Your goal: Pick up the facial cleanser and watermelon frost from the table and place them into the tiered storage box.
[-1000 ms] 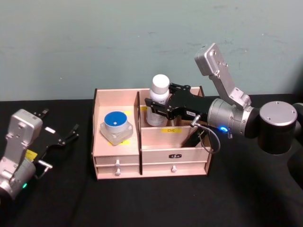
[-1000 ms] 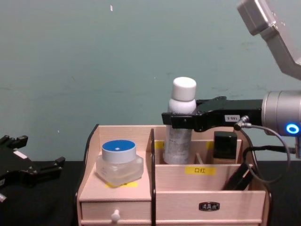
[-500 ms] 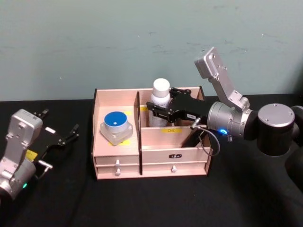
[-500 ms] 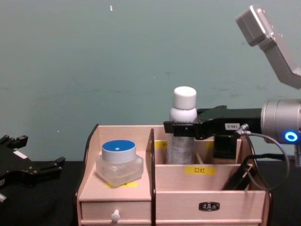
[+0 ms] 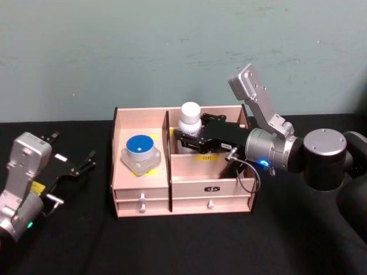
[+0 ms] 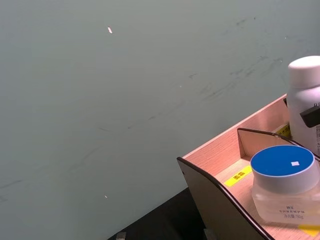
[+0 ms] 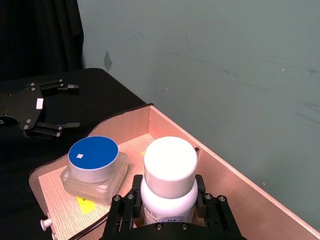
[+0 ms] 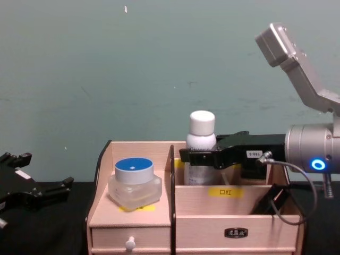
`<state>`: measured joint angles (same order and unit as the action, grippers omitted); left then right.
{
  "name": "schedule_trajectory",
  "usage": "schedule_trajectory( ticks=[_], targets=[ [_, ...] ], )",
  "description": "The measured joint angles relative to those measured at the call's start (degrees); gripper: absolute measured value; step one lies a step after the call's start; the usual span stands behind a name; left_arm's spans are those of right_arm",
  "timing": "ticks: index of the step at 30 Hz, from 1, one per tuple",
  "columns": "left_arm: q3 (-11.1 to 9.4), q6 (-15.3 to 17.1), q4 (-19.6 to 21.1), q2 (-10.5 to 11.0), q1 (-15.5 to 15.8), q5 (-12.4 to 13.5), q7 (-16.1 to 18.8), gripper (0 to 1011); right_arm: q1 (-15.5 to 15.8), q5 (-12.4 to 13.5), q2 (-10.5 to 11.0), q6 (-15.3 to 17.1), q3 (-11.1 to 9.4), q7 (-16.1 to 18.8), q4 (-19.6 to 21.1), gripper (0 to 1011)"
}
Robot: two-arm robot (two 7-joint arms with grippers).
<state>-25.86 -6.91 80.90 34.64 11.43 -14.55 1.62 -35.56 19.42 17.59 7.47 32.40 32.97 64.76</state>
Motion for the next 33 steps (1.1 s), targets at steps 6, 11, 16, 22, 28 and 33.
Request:
schedule_trajectory(
  ticks=[6,11,16,22,28,33],
  targets=[
    [0.0,0.0,0.0,0.0,0.0,0.0,0.0,1001,-0.2,-0.1,-0.3,0.0,0.0,0.0,-0.4,594],
    [0.0,0.0,0.0,0.0,0.0,0.0,0.0,1001,-0.2,-0.1,-0.2,0.0,0.0,0.0,-0.4,606],
    [0.0,0.0,0.0,0.0,0.0,0.0,0.0,1001,-0.2,-0.1,-0.2,0.0,0.0,0.0,-0.3,743],
    [0.0,0.0,0.0,0.0,0.0,0.0,0.0,1001,0.0,0.1,-0.2,-0.2,-0.2,0.0,-0.2,941],
    [0.0,0.0,0.0,0.0,0.0,0.0,0.0,1001,0.8,0.9,0.2,-1.1,-1.2,0.0,0.9,1000],
    [0.0,0.0,0.0,0.0,0.0,0.0,0.0,1001,1.6,1.5,0.9,-2.0,-2.2,-0.5,3.3,1000]
  ],
)
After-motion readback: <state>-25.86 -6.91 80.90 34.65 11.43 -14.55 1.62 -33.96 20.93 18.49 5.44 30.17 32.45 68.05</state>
